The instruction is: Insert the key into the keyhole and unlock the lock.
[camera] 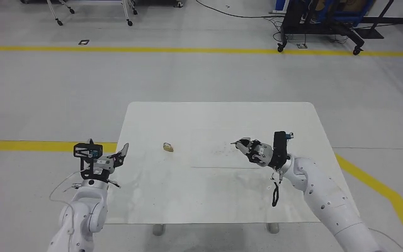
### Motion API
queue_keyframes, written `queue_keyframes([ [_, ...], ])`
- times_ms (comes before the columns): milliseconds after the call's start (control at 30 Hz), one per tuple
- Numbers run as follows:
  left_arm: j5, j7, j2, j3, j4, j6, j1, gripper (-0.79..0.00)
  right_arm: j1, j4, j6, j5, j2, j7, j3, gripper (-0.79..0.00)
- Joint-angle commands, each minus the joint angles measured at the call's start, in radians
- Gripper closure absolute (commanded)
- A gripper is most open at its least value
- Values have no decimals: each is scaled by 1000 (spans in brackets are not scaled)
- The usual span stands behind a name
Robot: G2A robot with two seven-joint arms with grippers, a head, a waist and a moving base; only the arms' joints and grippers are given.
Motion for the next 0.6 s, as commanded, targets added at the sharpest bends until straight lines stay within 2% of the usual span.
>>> queue_keyframes([
  [0,-186,1,-3,12,-11,-127,-9,-785,-7,18,1,67,-6,2,-6,0],
  [100,-406,-74,-6,50,-4,-305,-62,-785,13,49,0,219,-21,23,-65,0],
  [167,-555,-174,-7,91,17,-410,-114,-785,44,89,0,330,-29,77,-110,0],
  [200,-626,-230,-7,110,32,-433,-145,-785,60,93,0,375,-31,104,-132,0],
  [267,-784,-364,-8,149,61,-461,-203,-785,75,92,0,443,-30,137,-159,0],
  [300,-809,-388,-8,152,64,-465,-214,-785,75,92,0,443,-30,137,-159,0],
  [533,-809,-388,-8,152,64,-465,-214,-785,75,92,0,443,-30,137,-159,0],
  [567,-892,-396,-11,177,59,-490,-207,-785,75,92,0,443,-30,137,-159,0],
])
